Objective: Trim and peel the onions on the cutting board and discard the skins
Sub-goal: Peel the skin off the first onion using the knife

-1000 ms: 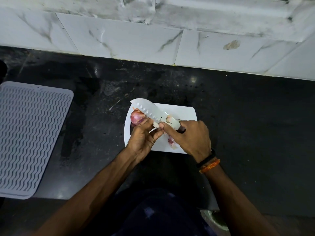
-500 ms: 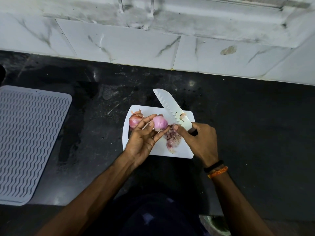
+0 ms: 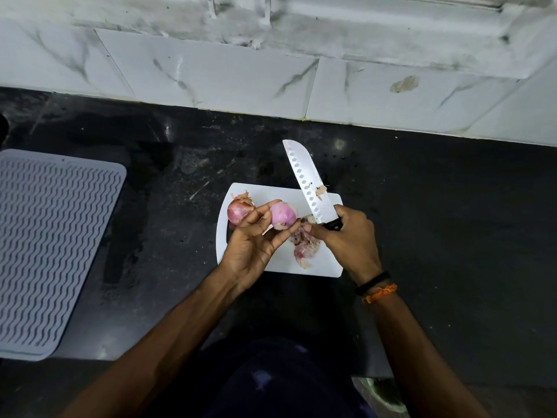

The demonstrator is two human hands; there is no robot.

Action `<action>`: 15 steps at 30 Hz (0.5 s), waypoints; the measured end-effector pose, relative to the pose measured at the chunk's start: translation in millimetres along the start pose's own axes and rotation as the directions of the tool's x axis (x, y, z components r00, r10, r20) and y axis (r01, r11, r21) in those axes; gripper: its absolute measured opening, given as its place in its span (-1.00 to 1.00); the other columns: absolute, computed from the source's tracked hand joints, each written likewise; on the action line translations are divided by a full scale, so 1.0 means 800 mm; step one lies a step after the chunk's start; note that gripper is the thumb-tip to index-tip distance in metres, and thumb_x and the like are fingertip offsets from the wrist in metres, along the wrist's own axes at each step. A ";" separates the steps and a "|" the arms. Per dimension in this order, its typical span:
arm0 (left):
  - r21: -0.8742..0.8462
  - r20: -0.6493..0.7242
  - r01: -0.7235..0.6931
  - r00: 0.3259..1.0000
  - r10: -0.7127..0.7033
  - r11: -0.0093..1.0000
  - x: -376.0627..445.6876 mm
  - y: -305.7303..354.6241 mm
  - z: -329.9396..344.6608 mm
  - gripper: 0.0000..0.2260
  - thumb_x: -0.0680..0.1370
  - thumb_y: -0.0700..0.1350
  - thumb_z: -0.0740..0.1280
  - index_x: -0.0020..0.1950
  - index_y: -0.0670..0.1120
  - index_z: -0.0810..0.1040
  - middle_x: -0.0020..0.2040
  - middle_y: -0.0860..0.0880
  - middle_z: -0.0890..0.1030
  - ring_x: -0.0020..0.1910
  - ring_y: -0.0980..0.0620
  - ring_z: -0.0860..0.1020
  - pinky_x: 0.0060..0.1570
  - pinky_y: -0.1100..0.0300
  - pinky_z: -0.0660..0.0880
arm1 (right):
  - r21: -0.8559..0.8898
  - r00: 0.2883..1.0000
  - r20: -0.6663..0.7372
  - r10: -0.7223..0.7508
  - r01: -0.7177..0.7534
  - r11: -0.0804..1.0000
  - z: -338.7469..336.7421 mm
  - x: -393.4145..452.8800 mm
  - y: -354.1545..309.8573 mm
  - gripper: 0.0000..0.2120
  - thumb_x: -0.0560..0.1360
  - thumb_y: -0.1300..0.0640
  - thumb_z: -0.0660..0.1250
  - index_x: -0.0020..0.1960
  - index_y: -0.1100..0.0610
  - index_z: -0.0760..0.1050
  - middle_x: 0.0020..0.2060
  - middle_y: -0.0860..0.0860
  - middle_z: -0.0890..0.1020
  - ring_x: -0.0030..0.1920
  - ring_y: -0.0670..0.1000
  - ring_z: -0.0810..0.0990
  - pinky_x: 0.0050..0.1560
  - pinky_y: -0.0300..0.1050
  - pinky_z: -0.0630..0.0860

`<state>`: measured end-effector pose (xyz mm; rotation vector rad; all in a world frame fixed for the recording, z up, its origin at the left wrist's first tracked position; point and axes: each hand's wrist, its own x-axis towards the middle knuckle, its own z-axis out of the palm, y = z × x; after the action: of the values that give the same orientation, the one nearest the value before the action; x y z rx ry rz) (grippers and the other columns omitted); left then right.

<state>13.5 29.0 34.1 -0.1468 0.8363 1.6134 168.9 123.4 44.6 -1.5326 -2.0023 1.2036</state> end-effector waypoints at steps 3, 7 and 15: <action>0.009 0.021 -0.001 1.000 0.001 1.000 -0.001 0.001 0.002 -0.69 0.62 -0.34 0.18 0.36 -0.30 0.44 0.23 -0.26 0.60 0.19 -0.29 0.60 0.15 -0.11 0.58 | 0.058 0.999 0.017 0.035 -0.036 0.998 0.002 0.004 0.003 -0.74 0.32 0.05 0.59 -0.04 0.06 0.64 -0.20 -0.09 0.70 -0.17 -0.11 0.67 -0.21 -0.13 0.62; 0.018 0.013 0.007 1.000 -0.007 1.000 0.002 0.002 0.000 -0.69 0.64 -0.36 0.16 0.38 -0.27 0.45 0.24 -0.28 0.59 0.19 -0.29 0.60 0.07 -0.07 0.62 | 0.090 0.997 0.046 0.063 -0.067 0.994 0.002 0.009 0.006 -0.74 0.27 0.21 0.58 -0.07 0.09 0.63 -0.21 -0.10 0.71 -0.15 -0.10 0.68 -0.13 -0.07 0.66; -0.018 0.003 0.033 0.999 -0.033 0.999 -0.001 0.002 0.000 -0.64 0.52 -0.25 0.33 0.29 -0.34 0.48 0.19 -0.29 0.61 0.18 -0.26 0.62 0.07 -0.01 0.62 | 0.086 0.996 0.075 0.048 -0.055 0.995 0.004 0.012 0.003 -0.69 0.34 0.25 0.49 0.07 0.08 0.61 -0.14 -0.09 0.69 -0.14 -0.09 0.66 -0.26 -0.20 0.57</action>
<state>12.5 28.5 34.8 -0.1706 0.8136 1.5902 164.7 131.0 38.8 -1.5272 -1.9380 1.3673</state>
